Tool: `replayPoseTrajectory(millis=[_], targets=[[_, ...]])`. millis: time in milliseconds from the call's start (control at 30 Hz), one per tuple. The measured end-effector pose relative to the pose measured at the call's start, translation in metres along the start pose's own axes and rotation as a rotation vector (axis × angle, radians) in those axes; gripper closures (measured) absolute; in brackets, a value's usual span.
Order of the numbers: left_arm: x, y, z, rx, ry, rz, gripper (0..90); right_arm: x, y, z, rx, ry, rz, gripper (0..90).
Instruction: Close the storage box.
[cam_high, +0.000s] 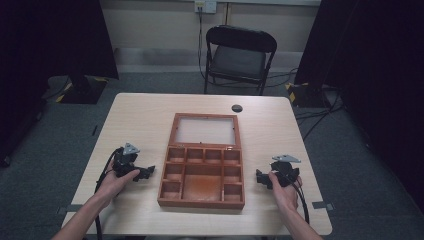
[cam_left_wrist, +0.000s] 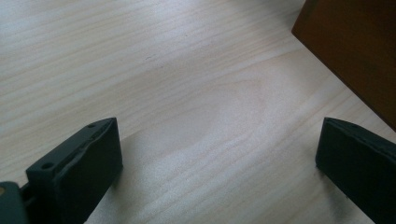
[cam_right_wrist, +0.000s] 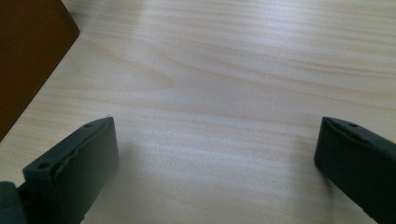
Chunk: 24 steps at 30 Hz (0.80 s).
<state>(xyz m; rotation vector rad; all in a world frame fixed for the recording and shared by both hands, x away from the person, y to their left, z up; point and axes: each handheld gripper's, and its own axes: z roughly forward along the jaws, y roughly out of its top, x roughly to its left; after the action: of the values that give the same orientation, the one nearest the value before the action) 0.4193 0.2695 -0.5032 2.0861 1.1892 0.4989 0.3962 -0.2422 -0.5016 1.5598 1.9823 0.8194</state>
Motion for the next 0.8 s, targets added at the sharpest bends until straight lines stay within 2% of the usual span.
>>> replayPoseTrajectory(millis=[367, 500, 533, 567, 600, 667, 767, 800], targets=[[0.0, 0.001, 0.001, 0.006, 0.006, 0.002, 0.0, 0.0, 0.0, 0.0, 0.001, -0.006, 0.004, 0.0], [-0.003, 0.002, 0.001, 0.002, 0.011, -0.024, 1.2, 0.0, 0.003, -0.002, 0.02, 0.011, 0.016, 4.4], [-0.002, 0.004, 0.0, 0.013, 0.021, -0.026, 2.6, 0.003, 0.005, -0.004, 0.022, -0.004, -0.013, 13.9], [-0.002, 0.004, 0.0, 0.013, 0.021, -0.026, 5.3, 0.003, 0.005, -0.004, 0.022, -0.004, -0.013, 13.9], [-0.001, 0.005, -0.002, 0.012, 0.036, -0.049, 9.7, 0.007, 0.006, -0.005, 0.032, 0.025, -0.026, 14.0], [0.0, 0.007, -0.003, 0.018, 0.037, -0.047, 17.0, 0.011, 0.008, -0.006, 0.038, 0.058, -0.038, 15.4], [0.001, 0.007, -0.004, 0.021, 0.022, -0.06, 16.7, 0.014, 0.01, -0.012, 0.008, 0.056, -0.054, 14.9], [0.0, 0.009, -0.006, 0.016, 0.006, -0.061, 16.9, 0.013, 0.011, -0.013, 0.0, 0.059, -0.059, 15.1]])
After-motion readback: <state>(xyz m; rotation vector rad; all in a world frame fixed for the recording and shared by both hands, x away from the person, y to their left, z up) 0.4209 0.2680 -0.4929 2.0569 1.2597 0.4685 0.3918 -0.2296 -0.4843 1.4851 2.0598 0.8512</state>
